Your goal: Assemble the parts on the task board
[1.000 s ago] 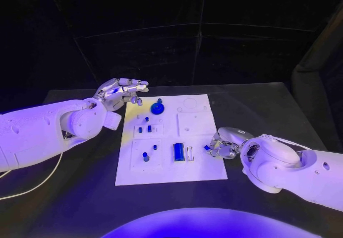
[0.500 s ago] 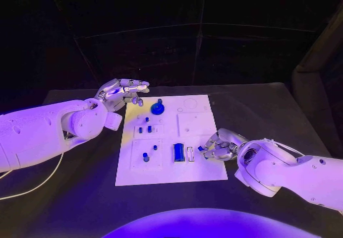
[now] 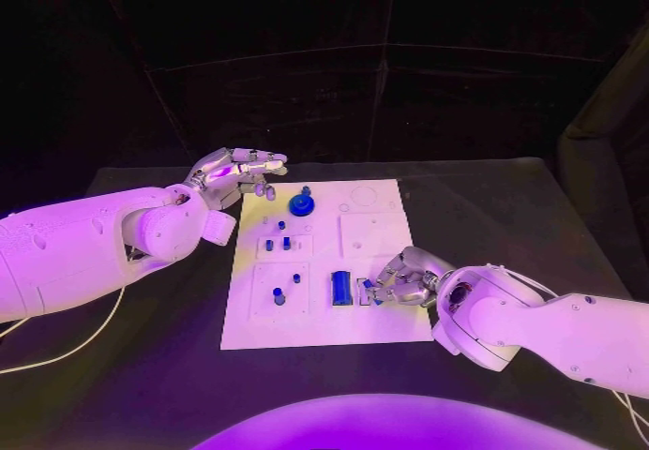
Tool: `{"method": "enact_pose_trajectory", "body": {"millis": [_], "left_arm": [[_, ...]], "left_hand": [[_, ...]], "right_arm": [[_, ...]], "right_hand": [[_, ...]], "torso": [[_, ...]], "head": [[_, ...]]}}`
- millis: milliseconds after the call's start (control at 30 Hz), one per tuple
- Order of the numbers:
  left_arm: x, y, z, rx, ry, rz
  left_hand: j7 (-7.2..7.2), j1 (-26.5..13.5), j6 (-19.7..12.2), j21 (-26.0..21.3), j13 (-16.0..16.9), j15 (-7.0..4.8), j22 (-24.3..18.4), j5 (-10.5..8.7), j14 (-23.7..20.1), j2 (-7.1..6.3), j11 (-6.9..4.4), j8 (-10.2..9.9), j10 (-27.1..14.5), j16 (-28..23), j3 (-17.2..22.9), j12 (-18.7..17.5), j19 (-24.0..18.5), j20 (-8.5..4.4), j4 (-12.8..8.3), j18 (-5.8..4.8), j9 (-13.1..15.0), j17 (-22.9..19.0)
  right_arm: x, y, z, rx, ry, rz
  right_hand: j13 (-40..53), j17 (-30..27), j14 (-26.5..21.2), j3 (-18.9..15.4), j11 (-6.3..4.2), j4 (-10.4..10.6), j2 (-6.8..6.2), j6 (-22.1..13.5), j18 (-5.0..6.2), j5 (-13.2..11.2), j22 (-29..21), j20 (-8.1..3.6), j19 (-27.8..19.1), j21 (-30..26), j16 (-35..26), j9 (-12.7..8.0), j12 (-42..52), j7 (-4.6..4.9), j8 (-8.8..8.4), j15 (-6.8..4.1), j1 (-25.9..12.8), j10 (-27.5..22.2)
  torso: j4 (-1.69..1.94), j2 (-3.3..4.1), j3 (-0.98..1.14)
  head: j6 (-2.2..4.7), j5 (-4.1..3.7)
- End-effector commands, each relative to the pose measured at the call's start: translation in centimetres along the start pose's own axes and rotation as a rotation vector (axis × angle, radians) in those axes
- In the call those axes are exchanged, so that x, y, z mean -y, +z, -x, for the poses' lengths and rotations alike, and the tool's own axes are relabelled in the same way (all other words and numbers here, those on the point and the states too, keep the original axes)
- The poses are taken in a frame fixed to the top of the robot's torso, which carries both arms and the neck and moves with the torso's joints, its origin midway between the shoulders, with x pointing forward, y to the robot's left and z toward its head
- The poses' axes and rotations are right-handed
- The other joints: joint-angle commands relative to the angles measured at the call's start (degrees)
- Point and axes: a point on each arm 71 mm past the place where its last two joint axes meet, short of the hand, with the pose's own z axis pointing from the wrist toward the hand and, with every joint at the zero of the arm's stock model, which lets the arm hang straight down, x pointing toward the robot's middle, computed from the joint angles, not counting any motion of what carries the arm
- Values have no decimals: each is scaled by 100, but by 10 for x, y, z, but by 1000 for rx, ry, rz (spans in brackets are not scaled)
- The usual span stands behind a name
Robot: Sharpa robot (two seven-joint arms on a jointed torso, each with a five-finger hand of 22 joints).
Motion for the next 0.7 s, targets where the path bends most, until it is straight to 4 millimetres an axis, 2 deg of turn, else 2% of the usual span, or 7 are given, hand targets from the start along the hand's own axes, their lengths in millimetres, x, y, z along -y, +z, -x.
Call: {"method": "enact_pose_trajectory", "body": {"millis": [33,333,500,700], "left_arm": [[1,0,-2,-16,-5,-10],[1,0,-2,-16,-5,-10],[1,0,-2,-17,-5,-10],[1,0,-2,-17,-6,-10]], "left_hand": [[-17,10,0,-27,-9,8,-8,-22,-35,52,-4,21,-25,3,-47,18,-23,16,1,78,9,-5],[-17,10,0,-27,-9,8,-8,-22,-35,52,-4,21,-25,3,-47,18,-23,16,1,78,9,-5],[-17,10,0,-27,-9,8,-8,-22,-35,52,-4,21,-25,3,-47,18,-23,16,1,78,9,-5],[-17,10,0,-27,-9,8,-8,-22,-35,52,-4,21,-25,3,-47,18,-23,16,1,78,9,-5]], "right_arm": [[-2,2,-2,-15,4,-3],[-6,5,-3,-1,-31,9],[-7,6,-3,10,-55,10],[-8,7,-4,10,-97,15]], "right_hand": [[281,463,392,4,23,42,-17,22,-95,23,580,7,125,30,17,15,-43,33,-22,38,-102,10],[279,457,391,-72,22,124,-80,55,-94,-15,576,7,123,26,12,40,-53,27,-10,37,-283,18],[282,454,390,-124,9,180,-85,106,-93,-34,572,3,121,23,10,66,-53,7,17,29,-384,26],[264,426,383,-278,-89,285,-82,367,-88,18,556,-55,113,11,-10,207,-95,-120,211,-46,-554,34]], "torso": [[-13,1,4],[-11,2,5],[-14,-3,-1],[-12,2,5]], "head": [[-8,29],[-15,38],[-15,38],[-30,37]]}}
